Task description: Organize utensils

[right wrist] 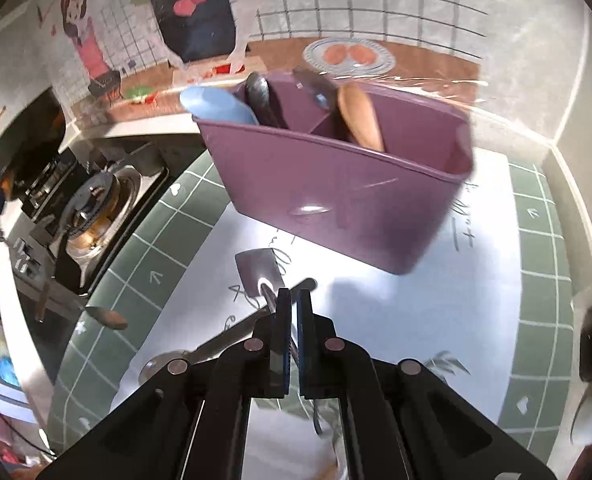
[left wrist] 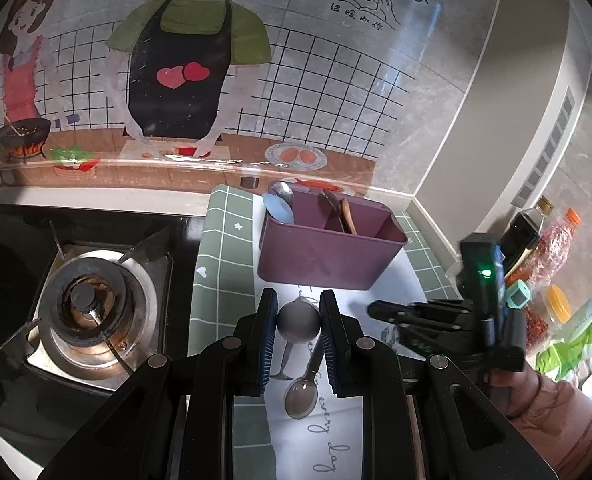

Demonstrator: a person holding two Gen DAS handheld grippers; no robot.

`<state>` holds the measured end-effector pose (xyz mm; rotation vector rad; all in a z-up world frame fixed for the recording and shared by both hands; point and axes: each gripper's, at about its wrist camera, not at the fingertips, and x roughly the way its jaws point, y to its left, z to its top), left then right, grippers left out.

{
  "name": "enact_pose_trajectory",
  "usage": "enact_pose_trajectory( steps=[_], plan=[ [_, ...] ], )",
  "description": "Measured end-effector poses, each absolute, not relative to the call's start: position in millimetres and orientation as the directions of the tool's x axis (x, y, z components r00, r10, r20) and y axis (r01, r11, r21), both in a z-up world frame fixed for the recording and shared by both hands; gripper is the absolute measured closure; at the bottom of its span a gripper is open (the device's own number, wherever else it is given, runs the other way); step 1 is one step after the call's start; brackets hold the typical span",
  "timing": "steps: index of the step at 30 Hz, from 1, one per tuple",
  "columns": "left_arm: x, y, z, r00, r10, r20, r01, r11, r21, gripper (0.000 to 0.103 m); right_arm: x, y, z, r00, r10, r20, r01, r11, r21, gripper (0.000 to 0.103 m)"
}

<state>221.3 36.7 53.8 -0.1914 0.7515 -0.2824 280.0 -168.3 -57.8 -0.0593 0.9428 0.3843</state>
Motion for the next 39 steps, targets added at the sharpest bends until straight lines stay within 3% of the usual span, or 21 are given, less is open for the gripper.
enact_pose_trajectory(
  steps=[12,14,16,17,26,29,30,39],
  plan=[
    [218,41,50,0.689,-0.307,-0.657,0.168,0.949,-0.267,0.081,272,-178,-66,0.470,0.360,-0.806,-0.398,0.901,0.170,0.098],
    [218,44,49,0.687,-0.299,-0.662,0.158,0.951,-0.265,0.081,277,-165,-73,0.449,0.367,-0.815,-0.448,0.881,0.151,0.091],
    [217,47,48,0.685,-0.288,-0.669,0.149,0.954,-0.259,0.081,285,-148,-80,0.447,0.353,-0.822,-0.505,0.858,0.094,0.067],
    [218,48,47,0.685,-0.284,-0.671,0.143,0.956,-0.258,0.081,287,-143,-82,0.447,0.350,-0.823,-0.526,0.847,0.074,0.064],
    [219,61,39,0.679,-0.240,-0.693,0.083,0.964,-0.252,0.081,328,-92,-107,0.416,0.313,-0.854,-0.644,0.765,-0.033,0.063],
    [218,62,38,0.681,-0.233,-0.694,0.072,0.965,-0.253,0.081,333,-89,-111,0.412,0.326,-0.851,-0.662,0.749,-0.034,0.065],
    [218,62,38,0.681,-0.233,-0.695,0.071,0.965,-0.253,0.081,334,-88,-110,0.412,0.325,-0.851,-0.664,0.747,-0.037,0.073],
    [220,55,38,0.676,-0.253,-0.692,0.099,0.962,-0.255,0.081,306,-118,-91,0.452,0.374,-0.810,-0.608,0.794,0.027,0.073]
  ],
)
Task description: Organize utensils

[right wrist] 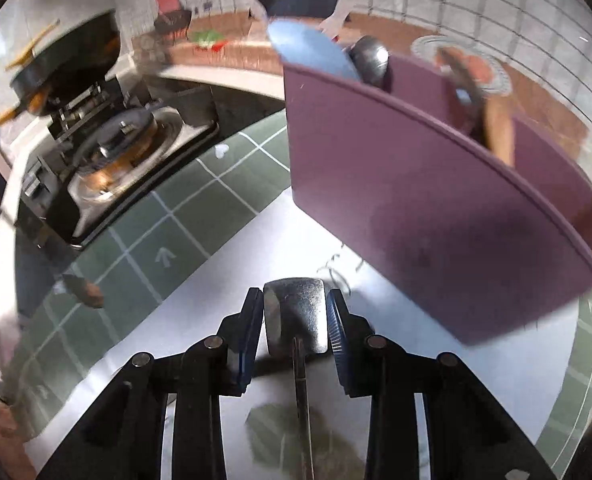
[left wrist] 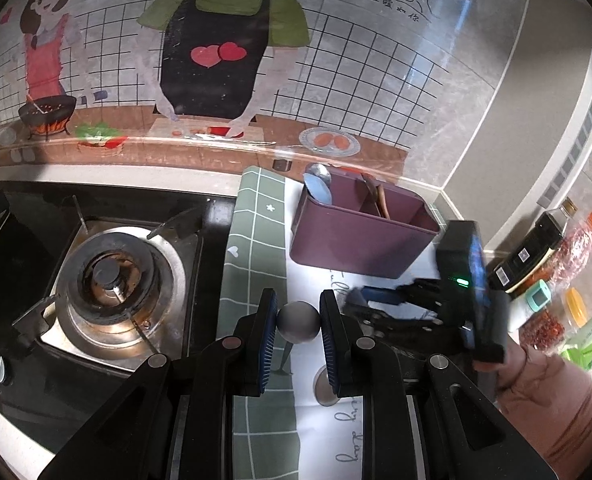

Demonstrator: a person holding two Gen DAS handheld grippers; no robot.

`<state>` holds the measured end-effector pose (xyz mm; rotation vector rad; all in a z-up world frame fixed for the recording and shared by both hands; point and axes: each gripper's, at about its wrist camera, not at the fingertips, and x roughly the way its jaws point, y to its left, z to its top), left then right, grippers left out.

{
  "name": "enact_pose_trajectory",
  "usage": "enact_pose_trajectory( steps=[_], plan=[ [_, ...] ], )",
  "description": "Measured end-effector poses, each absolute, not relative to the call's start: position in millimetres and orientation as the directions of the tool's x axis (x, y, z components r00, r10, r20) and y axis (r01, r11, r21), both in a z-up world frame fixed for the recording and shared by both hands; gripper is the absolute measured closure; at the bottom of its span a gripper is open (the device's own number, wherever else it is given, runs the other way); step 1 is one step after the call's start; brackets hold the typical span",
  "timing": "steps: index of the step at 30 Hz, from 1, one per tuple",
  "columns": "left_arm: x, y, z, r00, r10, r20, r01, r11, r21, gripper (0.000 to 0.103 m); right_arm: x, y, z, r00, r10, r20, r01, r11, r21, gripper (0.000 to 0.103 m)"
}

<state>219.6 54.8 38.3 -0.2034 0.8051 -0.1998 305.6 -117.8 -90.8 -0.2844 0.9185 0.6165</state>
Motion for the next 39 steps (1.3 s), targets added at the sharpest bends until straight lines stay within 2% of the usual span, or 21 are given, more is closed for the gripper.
enact_pose_trajectory(
  steps=[11,17,18,19,23,25,30,38,39],
  plan=[
    [220,31,42,0.663,-0.301,-0.685,0.175,0.953,-0.248,0.081,244,-165,-39,0.560,0.467,-0.685,-0.528,0.838,0.140,0.073],
    [227,19,71,0.684,-0.374,-0.626,0.243,0.926,-0.288,0.081,223,-188,9,0.642,0.508,-0.575,-0.497,0.846,0.192,0.075],
    [231,17,80,0.686,-0.394,-0.612,0.261,0.918,-0.298,0.081,221,-191,21,0.661,0.514,-0.547,-0.495,0.846,0.197,0.090],
    [237,14,96,0.695,-0.416,-0.587,0.287,0.909,-0.303,0.081,221,-192,32,0.673,0.519,-0.527,-0.496,0.845,0.199,0.099],
    [258,6,146,0.757,-0.420,-0.500,0.331,0.907,-0.261,0.081,229,-197,100,0.746,0.527,-0.407,-0.508,0.846,0.166,0.099],
    [266,6,161,0.779,-0.412,-0.474,0.329,0.910,-0.251,0.081,234,-197,121,0.773,0.500,-0.390,-0.491,0.861,0.130,0.099],
    [270,17,163,0.797,-0.395,-0.457,0.310,0.917,-0.252,0.081,252,-193,130,0.775,0.446,-0.447,-0.476,0.878,0.050,0.099],
    [263,32,119,0.757,-0.364,-0.542,0.244,0.928,-0.282,0.081,269,-203,49,0.676,0.385,-0.628,-0.437,0.896,0.079,0.094],
    [261,33,114,0.754,-0.360,-0.549,0.238,0.930,-0.282,0.081,268,-207,38,0.658,0.371,-0.655,-0.427,0.901,0.081,0.087]
  ],
)
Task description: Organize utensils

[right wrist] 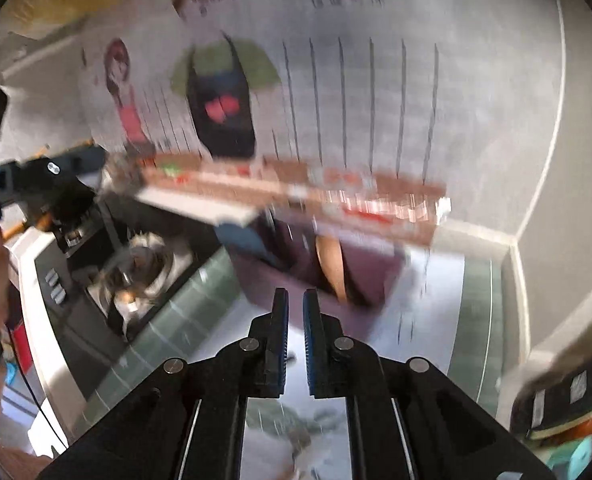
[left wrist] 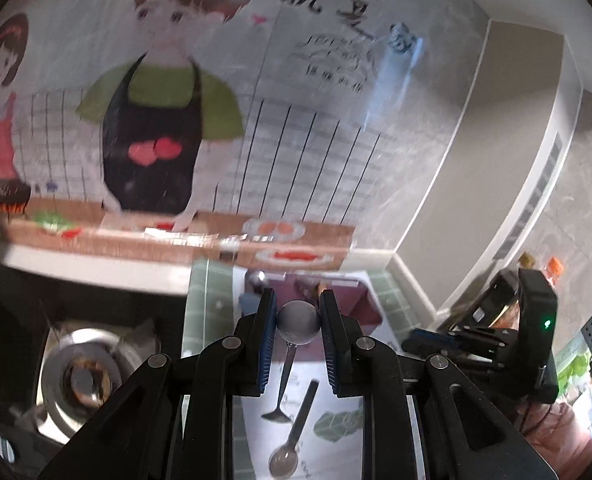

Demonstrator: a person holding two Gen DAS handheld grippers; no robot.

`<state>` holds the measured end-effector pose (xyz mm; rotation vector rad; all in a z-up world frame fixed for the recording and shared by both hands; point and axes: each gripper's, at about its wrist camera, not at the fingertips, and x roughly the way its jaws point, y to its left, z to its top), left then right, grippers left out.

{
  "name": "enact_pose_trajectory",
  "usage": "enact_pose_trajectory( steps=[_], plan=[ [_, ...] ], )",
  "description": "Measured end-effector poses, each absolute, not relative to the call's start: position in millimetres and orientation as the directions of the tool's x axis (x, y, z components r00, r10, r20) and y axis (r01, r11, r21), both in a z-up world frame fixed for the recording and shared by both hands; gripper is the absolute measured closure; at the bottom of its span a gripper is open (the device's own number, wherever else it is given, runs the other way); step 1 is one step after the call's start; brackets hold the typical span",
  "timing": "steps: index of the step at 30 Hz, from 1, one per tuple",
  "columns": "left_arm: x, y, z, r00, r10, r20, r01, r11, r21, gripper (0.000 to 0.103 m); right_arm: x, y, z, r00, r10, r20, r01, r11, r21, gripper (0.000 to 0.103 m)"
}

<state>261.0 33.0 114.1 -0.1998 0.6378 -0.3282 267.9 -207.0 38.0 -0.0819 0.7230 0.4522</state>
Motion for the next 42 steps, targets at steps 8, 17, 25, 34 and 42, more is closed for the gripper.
enact_pose_trajectory(
  steps=[8,17,25,34,42],
  plan=[
    [248,35,87,0.734,-0.355,-0.579,0.221,0.931,-0.290,0.081,228,-223,-52,0.552,0.181,-0.814,-0.246,0.968,0.048,0.056],
    [235,32,70,0.699,-0.367,-0.614,0.229,0.928,-0.294,0.081,218,-209,-105,0.517,0.147,-0.844,-0.220,0.975,0.035,0.094],
    [228,36,64,0.688,-0.378,-0.619,0.226,0.923,-0.312,0.081,202,-213,-49,0.589,0.277,-0.759,-0.286,0.950,0.125,0.100],
    [246,27,121,0.734,-0.439,-0.518,0.308,0.895,-0.322,0.081,208,-219,67,0.776,0.317,-0.546,-0.292,0.947,0.135,0.100],
    [283,14,178,0.801,-0.443,-0.402,0.354,0.893,-0.279,0.081,240,-198,159,0.942,0.213,-0.258,-0.235,0.970,-0.059,0.099]
  ],
)
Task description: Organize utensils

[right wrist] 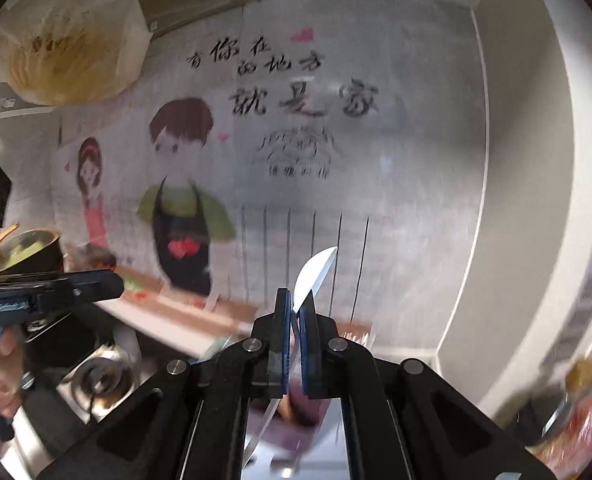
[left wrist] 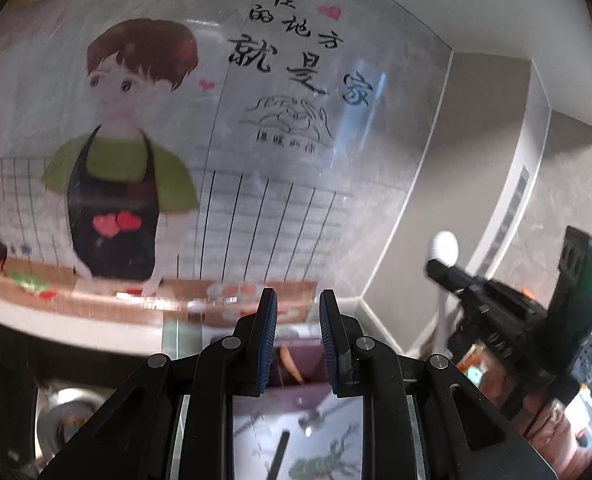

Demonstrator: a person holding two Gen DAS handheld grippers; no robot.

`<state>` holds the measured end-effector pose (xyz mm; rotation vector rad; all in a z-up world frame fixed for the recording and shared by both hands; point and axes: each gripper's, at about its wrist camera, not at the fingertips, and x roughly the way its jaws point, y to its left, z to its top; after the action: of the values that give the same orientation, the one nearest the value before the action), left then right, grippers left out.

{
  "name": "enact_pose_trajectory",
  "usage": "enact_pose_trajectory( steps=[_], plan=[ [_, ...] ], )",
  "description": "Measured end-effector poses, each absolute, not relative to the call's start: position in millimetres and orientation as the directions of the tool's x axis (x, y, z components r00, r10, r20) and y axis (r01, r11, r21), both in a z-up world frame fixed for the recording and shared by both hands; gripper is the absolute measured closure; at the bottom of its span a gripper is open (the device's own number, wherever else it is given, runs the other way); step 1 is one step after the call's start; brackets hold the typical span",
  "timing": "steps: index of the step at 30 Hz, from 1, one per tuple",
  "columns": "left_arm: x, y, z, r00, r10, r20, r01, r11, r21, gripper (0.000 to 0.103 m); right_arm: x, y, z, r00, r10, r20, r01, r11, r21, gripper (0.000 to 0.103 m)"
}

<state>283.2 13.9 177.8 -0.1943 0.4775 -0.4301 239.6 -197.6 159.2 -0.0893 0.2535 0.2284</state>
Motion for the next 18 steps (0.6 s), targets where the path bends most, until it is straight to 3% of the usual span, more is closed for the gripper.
enact_pose_trajectory(
  steps=[3,7,12,18],
  plan=[
    [307,10,176,0.801,-0.442,-0.403,0.347,0.892,-0.289,0.081,268,-187,153,0.949,0.197,-0.246,-0.225,0.970,-0.092,0.099],
    [330,9,160,0.785,-0.437,-0.438,0.332,0.895,-0.298,0.081,301,-182,131,0.931,0.216,-0.296,-0.252,0.963,-0.091,0.099],
    [340,-2,112,0.707,-0.437,-0.556,0.374,0.898,-0.230,0.081,314,-191,106,0.896,0.254,-0.364,-0.291,0.955,-0.050,0.099],
    [342,-35,41,0.513,-0.517,-0.685,0.507,0.827,-0.243,0.080,298,-213,90,0.865,0.263,-0.428,-0.291,0.957,-0.001,0.099]
  ],
)
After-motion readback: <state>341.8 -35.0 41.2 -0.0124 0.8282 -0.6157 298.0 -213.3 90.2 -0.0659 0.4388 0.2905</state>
